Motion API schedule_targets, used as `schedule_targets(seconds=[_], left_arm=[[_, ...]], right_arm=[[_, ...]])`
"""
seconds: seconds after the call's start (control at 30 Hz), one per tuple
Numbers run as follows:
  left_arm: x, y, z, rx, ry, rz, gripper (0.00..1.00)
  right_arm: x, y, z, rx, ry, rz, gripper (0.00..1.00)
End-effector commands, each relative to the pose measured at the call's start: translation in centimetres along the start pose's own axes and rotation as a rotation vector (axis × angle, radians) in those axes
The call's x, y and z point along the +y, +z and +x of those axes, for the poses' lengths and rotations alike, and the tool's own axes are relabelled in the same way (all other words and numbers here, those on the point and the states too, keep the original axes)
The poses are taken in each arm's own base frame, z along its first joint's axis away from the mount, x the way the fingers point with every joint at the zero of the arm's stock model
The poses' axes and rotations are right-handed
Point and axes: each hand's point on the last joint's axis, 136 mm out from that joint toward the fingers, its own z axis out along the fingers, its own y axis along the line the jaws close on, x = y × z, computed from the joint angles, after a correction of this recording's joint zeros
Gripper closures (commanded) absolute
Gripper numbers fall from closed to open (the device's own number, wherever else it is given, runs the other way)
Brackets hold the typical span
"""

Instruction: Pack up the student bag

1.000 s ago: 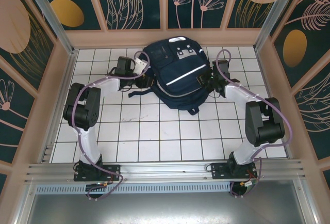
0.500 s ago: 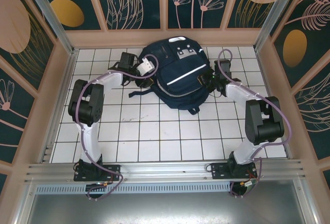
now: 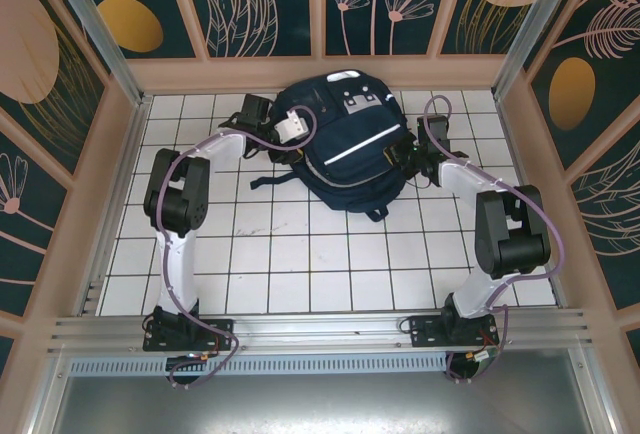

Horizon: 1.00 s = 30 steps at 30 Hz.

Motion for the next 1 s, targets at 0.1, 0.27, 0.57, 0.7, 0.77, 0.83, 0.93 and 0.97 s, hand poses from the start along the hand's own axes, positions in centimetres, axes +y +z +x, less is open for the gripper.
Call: schedule_targets(seconds=[0.1, 0.27, 0.57, 0.7, 0.77, 0.83, 0.93, 0.97], left_arm=[[-1.4, 1.7, 0.3, 0.034, 0.033, 0.082, 0.34], [-1.1, 3.6, 1.1, 0.112, 0.062, 0.086, 0.42], [0.2, 2.5, 0.1, 0.081, 0.097, -0.004, 0.61], [0.3, 2.1, 0.7, 0.092, 0.093, -0.018, 0.73], [0.3, 2.1, 1.1, 0.096, 0.082, -0.017, 0.75], [0.2, 2.2, 1.0, 0.089, 0.074, -0.009, 0.76], [0.0, 2.4, 0.6, 0.066, 0.06, 0.007, 0.74], [-0.1, 2.6, 0.5, 0.066, 0.055, 0.021, 0.73]], right_arm=[[0.7, 0.1, -1.5, -0.039, -0.014, -0.021, 0.97], [0.9, -0.1, -1.5, -0.041, -0.019, -0.024, 0.97], [0.7, -0.3, -1.7, -0.047, -0.017, -0.019, 0.97], [0.6, -0.3, -1.8, -0.048, -0.012, -0.022, 0.97], [0.6, -0.3, -1.8, -0.047, -0.012, -0.023, 0.97], [0.6, -0.3, -1.8, -0.047, -0.014, -0.025, 0.97], [0.7, -0.3, -1.8, -0.046, -0.014, -0.026, 0.97], [0.8, -0.3, -1.8, -0.046, -0.015, -0.029, 0.97]])
